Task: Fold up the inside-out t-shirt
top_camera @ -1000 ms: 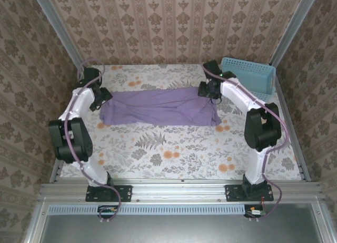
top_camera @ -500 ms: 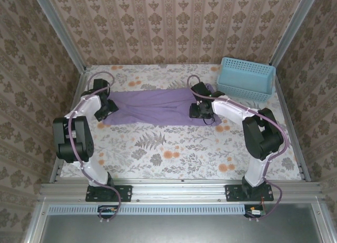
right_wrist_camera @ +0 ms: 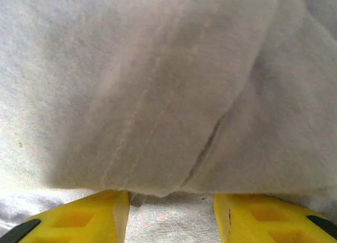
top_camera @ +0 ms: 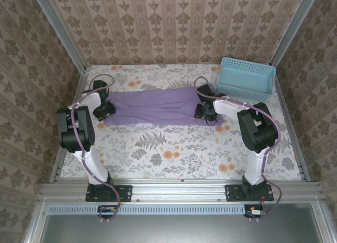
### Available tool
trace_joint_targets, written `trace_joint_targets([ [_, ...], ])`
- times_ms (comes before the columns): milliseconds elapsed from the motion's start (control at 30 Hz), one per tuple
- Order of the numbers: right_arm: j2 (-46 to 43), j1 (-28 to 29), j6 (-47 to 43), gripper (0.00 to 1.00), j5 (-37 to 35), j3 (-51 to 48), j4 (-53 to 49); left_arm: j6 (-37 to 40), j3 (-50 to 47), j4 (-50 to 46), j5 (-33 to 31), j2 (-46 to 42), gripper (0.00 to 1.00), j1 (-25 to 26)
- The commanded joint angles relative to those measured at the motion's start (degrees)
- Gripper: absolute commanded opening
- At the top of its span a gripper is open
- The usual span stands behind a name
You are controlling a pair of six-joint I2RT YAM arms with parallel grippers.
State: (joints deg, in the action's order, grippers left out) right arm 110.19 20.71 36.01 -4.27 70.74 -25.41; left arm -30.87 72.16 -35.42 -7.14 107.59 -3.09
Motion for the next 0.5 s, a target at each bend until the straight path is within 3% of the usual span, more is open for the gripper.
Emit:
trace_joint_targets([
  [0,-0.4,-2.7,2.7,0.46,-1.3,-4.2,-1.1,-0.7,-2.5,-0.7,-1.0,-3.4,0.41,-2.8],
  [267,-1.7,-3.2,2.9,0.43,-1.4,-4.7,-0.8,-0.6,-6.5,1.4,-1.4,-10.2,0.32,-3.0],
  [467,-2.9,-3.2,1.6,0.44,-2.8,-4.7,-1.7,6.1,2.0,0.0,-3.5,-7.6,0.58,6.8],
])
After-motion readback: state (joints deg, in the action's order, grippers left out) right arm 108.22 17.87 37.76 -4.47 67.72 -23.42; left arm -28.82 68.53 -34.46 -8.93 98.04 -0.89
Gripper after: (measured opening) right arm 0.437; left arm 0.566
